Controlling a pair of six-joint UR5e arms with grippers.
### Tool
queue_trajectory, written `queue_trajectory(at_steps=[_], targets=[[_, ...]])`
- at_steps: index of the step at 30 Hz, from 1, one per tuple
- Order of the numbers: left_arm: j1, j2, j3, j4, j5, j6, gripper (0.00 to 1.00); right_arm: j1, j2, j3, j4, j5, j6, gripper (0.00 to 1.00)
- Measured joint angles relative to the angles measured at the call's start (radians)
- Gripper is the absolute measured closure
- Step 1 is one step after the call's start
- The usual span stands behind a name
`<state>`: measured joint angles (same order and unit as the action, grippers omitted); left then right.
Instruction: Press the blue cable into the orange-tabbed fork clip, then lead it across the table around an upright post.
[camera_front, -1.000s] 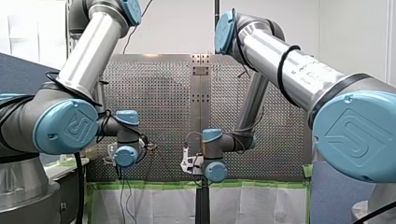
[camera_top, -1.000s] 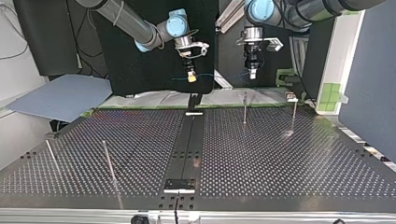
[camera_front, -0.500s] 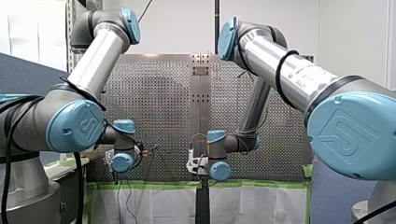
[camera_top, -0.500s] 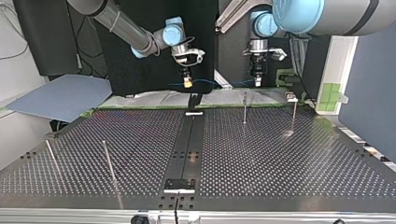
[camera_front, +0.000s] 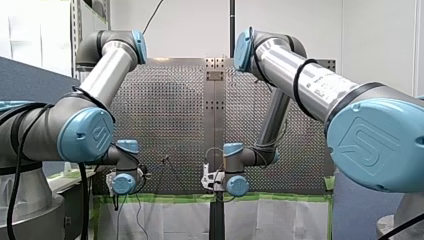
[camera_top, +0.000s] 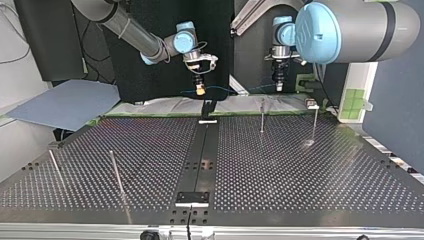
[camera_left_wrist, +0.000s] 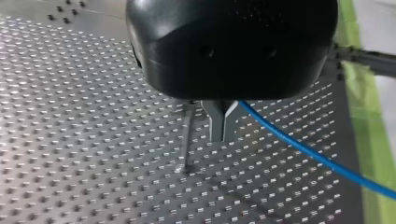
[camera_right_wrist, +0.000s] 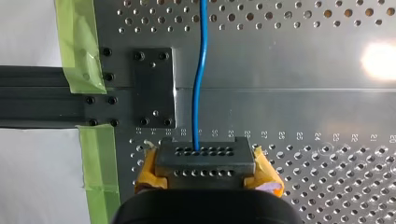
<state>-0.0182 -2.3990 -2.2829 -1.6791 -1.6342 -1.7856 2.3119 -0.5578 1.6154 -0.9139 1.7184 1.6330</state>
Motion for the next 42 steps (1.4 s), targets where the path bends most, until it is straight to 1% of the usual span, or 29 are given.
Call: queue_trajectory(at_steps=[3, 9, 14, 19, 24, 29, 35, 42], targets=[[-0.002, -0.018, 0.015, -0.011, 0.016, -0.003, 1.00, -0.004, 0.001, -0.005, 0.005, 0.000, -0.001, 1.00], [-0.002, -0.024, 0.042, -0.034, 0.048, -0.013, 1.00, -0.007, 0.002, -0.016, 0.026, 0.000, -0.003, 1.00], [0.003, -0.024, 0.056, -0.049, 0.051, -0.022, 1.00, -0.007, 0.002, -0.019, 0.026, -0.002, -0.015, 1.00], [0.009, -0.024, 0.085, -0.085, 0.051, -0.027, 1.00, -0.007, 0.003, -0.027, 0.026, -0.017, -0.021, 1.00], [0.012, -0.024, 0.097, -0.108, 0.051, -0.028, 1.00, -0.007, 0.003, -0.038, 0.029, -0.025, -0.025, 1.00], [0.016, -0.022, 0.108, -0.111, 0.054, -0.030, 1.00, -0.006, 0.003, -0.055, 0.037, -0.028, -0.027, 1.00], [0.022, -0.006, 0.109, -0.127, 0.061, -0.027, 1.00, -0.002, 0.004, -0.071, 0.045, -0.038, -0.029, 1.00], [0.028, 0.009, 0.111, -0.131, 0.069, -0.026, 1.00, -0.002, 0.004, -0.075, 0.045, -0.040, -0.030, 1.00]])
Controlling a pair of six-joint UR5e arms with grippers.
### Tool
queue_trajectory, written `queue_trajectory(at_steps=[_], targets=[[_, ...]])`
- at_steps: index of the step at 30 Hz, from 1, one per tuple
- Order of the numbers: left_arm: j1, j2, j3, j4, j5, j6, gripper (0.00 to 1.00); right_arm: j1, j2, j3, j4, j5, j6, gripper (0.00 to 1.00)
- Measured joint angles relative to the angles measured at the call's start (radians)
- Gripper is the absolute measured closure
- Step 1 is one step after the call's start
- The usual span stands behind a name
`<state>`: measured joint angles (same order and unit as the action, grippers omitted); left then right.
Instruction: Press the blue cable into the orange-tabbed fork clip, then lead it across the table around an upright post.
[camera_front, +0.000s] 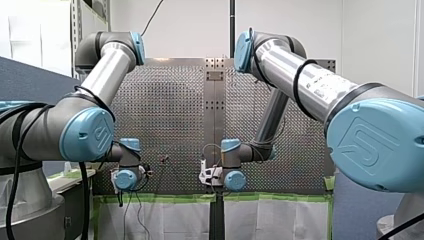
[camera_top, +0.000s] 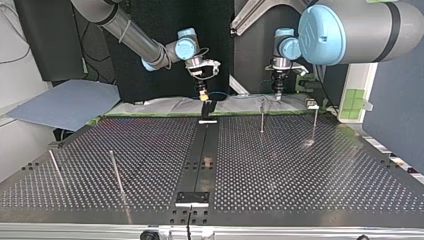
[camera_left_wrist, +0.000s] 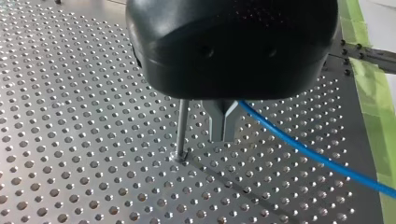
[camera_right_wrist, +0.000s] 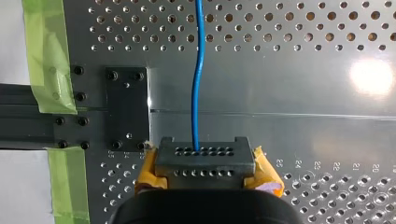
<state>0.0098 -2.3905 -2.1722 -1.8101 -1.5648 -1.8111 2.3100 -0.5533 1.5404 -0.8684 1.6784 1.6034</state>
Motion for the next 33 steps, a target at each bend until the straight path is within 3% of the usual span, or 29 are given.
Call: queue_trajectory(at_steps=[16, 33], targets=[[0.002, 0.006, 0.069, -0.053, 0.018, -0.029, 1.00, -0.018, 0.001, -0.010, 0.017, 0.022, -0.004, 1.00], [0.017, 0.006, 0.194, -0.192, 0.020, -0.045, 1.00, -0.056, 0.000, -0.043, 0.040, 0.038, -0.004, 1.00]])
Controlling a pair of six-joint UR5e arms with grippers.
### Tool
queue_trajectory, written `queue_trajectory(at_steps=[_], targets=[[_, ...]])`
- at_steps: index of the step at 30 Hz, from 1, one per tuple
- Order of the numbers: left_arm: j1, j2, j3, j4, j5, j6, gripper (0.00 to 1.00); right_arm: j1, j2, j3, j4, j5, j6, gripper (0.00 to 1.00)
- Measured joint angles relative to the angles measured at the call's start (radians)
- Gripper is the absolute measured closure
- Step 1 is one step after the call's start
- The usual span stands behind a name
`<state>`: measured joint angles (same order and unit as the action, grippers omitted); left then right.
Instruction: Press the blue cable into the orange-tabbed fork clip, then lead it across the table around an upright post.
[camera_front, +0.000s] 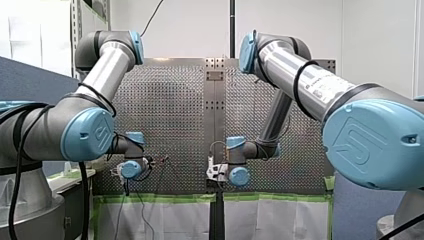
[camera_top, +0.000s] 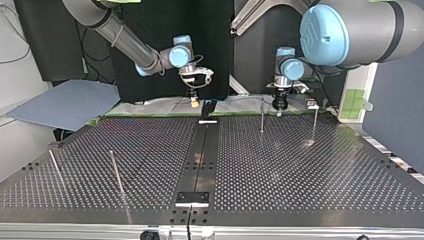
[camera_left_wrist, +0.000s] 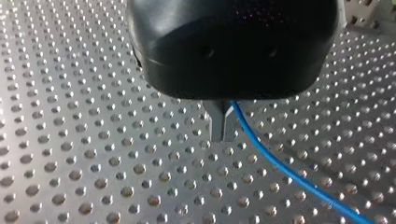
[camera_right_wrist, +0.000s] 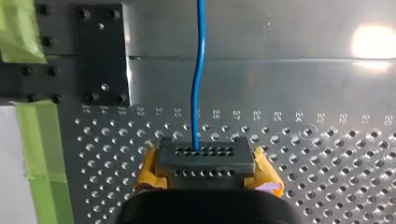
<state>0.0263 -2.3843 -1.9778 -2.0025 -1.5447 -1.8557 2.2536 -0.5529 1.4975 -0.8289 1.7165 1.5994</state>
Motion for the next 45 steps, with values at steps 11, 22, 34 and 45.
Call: queue_trajectory(at_steps=[11, 22, 34, 45], targets=[[0.019, 0.000, 0.026, -0.078, 0.017, -0.018, 1.00, -0.030, 0.000, -0.042, 0.028, -0.001, 0.004, 1.00], [0.021, 0.000, 0.039, -0.108, 0.025, 0.018, 1.00, -0.047, 0.001, -0.049, 0.034, -0.005, 0.004, 1.00], [0.039, 0.001, 0.040, -0.172, 0.049, 0.112, 0.00, -0.047, 0.001, -0.048, 0.038, -0.006, 0.000, 1.00], [0.056, 0.007, 0.027, -0.266, 0.126, 0.190, 0.00, -0.043, 0.001, -0.048, 0.039, -0.007, -0.001, 1.00]])
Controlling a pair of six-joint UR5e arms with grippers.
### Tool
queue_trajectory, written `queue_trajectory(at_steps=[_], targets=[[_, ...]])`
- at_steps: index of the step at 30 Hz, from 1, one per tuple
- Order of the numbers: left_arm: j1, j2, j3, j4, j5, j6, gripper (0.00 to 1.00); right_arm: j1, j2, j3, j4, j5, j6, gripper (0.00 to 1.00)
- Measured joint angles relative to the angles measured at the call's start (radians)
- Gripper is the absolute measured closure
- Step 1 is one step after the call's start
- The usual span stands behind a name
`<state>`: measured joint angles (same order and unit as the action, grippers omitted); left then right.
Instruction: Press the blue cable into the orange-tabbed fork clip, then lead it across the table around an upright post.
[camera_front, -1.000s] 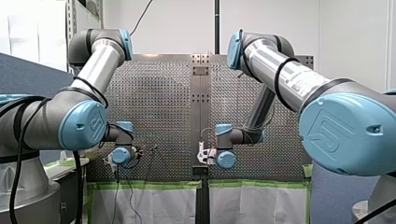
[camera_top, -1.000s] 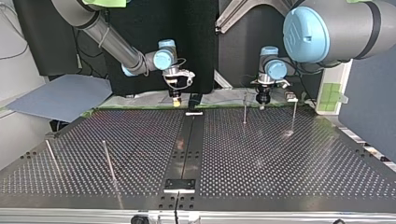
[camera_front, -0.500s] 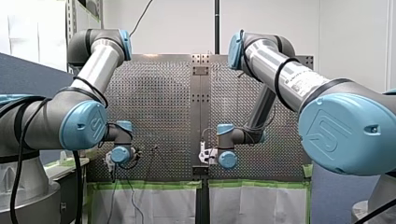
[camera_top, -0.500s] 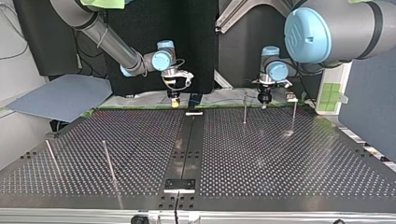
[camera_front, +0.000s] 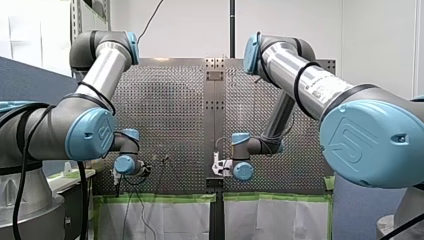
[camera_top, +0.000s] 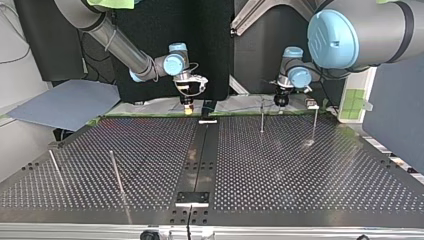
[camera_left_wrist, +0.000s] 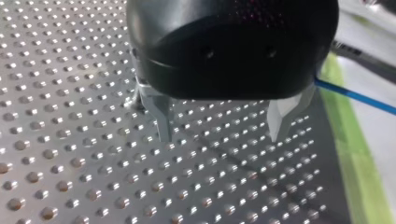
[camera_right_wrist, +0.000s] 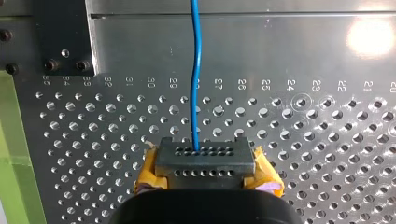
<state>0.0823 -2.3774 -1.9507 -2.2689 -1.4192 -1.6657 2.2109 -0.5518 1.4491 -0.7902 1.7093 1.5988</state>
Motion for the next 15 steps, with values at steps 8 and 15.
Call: queue_trajectory(at_steps=[8, 15], targets=[[0.013, 0.049, -0.060, -0.038, 0.066, 0.013, 0.00, 0.002, 0.000, 0.000, 0.001, 0.000, 0.000, 1.00], [0.015, 0.108, -0.119, -0.034, 0.126, 0.004, 0.00, 0.003, 0.000, 0.000, 0.001, 0.000, 0.000, 1.00]])
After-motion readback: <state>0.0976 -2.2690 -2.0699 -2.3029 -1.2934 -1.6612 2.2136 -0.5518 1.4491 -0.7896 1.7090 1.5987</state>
